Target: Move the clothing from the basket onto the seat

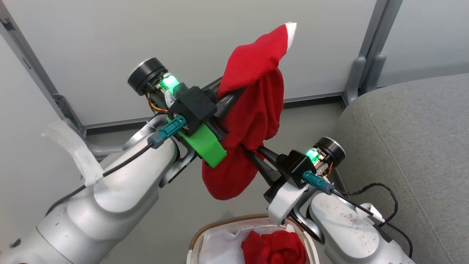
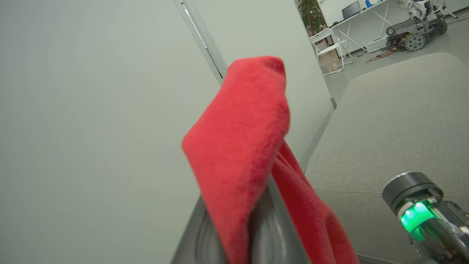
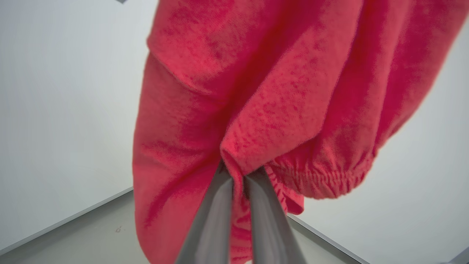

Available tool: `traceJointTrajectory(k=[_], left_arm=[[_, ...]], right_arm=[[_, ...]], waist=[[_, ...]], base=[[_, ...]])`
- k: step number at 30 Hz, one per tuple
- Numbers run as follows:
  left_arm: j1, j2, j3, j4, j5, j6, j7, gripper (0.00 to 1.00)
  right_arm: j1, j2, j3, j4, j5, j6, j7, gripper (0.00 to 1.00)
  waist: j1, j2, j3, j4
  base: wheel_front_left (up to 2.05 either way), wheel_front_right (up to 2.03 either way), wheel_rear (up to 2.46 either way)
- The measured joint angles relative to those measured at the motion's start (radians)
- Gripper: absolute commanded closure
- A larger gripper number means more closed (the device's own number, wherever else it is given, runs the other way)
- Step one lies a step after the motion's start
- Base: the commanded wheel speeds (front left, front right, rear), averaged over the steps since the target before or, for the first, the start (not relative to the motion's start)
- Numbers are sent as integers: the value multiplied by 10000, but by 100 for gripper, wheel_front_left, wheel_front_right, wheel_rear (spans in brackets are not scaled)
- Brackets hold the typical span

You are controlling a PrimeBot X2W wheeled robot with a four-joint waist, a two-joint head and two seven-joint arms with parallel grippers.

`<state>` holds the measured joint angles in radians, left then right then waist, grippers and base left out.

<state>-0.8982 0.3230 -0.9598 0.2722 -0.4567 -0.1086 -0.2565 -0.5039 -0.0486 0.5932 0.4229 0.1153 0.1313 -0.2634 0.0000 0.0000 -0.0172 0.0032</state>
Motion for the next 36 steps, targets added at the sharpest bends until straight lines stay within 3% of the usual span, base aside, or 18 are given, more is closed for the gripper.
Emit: traceJointTrajectory(k=[1,5,6,7,11,20,36], left_arm=[[122,4,73,21,-125,35,-2,96],[749,17,339,167,-485,238,-15,61],[930,27,424,228,-546,316,-17,23],[1120,33,512,284,-619,368,-40,0],[1918,-69,978,474,-989,527,-59,0],[4055,-690,2105,558,-669,545,-75,0],[6490,-1987,3680,621,485,-56,-75,0]], right_arm=[[4,2,-10,-31,4,0,0,100],[113,2,-238,-138,13,0,0,100],[173,2,-341,-194,19,0,0,100],[226,0,-454,-245,31,0,0,100],[370,4,-1011,-499,73,0,0,100],[677,0,-2268,-851,-54,0,0,100],[1238,-2,-3256,-1007,-376,0,0,100]], waist=[[0,0,6,-7],[0,0,43,-29],[0,0,53,-34],[0,0,63,-41],[0,0,116,-61],[0,0,215,-66],[0,0,285,-33]], base=[[0,0,0],[0,0,0],[0,0,0],[0,0,0],[0,0,0],[0,0,0],[0,0,0]])
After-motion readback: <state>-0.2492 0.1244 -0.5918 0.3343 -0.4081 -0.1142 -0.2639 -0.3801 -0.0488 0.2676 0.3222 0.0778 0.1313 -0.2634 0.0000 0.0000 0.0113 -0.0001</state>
